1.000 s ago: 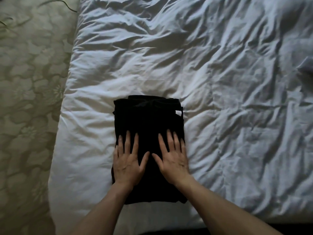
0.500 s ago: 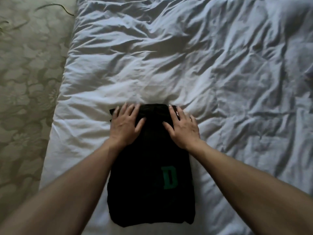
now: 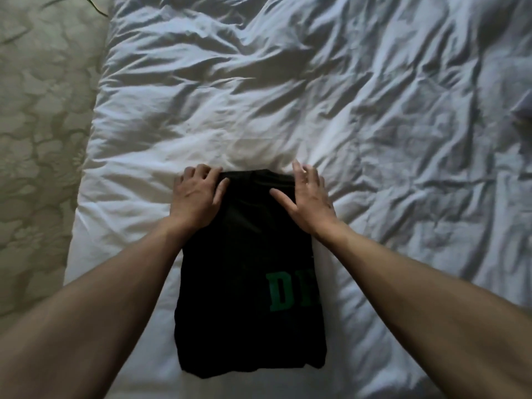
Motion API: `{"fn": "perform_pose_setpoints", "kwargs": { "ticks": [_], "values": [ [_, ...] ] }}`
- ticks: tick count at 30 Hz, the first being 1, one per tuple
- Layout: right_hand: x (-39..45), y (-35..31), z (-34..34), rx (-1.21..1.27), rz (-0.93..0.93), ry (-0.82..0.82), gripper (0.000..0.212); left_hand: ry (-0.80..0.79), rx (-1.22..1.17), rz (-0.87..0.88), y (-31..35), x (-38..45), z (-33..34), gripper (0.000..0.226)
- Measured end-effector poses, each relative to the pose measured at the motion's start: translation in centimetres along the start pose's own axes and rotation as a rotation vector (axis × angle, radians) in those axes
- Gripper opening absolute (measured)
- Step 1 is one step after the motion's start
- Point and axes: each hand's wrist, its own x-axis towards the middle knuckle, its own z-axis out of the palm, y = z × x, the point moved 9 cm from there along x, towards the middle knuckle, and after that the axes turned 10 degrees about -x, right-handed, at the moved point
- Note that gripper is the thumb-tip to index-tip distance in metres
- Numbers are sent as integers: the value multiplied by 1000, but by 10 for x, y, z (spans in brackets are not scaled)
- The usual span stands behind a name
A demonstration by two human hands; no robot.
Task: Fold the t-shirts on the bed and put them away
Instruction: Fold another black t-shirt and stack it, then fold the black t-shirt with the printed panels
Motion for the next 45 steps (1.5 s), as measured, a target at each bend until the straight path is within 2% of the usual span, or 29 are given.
{"fn": "perform_pose_setpoints", "kwargs": {
  "ticks": [2,5,7,11,14,18,22,25,27,30,37,41,45],
  "values": [
    [-30,2,-6,6,51,108,88,138,-5,-36,8,-24,-14,62],
    [-96,-5,4,-52,21,179,83,186,-39,37,42,-79,-12,59],
    [-136,-11,21,-106,0,142,78,145,-58,87,65,-118,3,60],
    [-185,-21,53,-196,-20,-7,68,-49,33,110,77,-180,48,64],
    [-192,-19,58,-190,6,-106,67,-74,53,72,69,-186,52,65],
    [-194,-5,20,-118,42,-199,81,-33,-46,2,96,-177,28,62],
    [-188,16,-46,-45,122,-164,60,-38,-213,20,164,-169,1,63],
    [-184,35,-93,-11,155,-117,54,-13,-305,51,219,-159,-25,62],
    [-184,50,-116,14,167,-108,51,-23,-297,47,245,-154,-35,53],
    [-189,85,-149,64,186,-100,46,-65,-306,-5,281,-148,-43,41],
    [-201,204,-206,117,247,-118,38,-133,-383,-109,385,-129,-31,36],
    [-217,311,-233,100,354,-97,35,-183,-434,-88,480,-112,10,33],
    [-229,403,-255,82,444,-74,34,-274,-422,3,578,-95,56,33]
  ]
}}
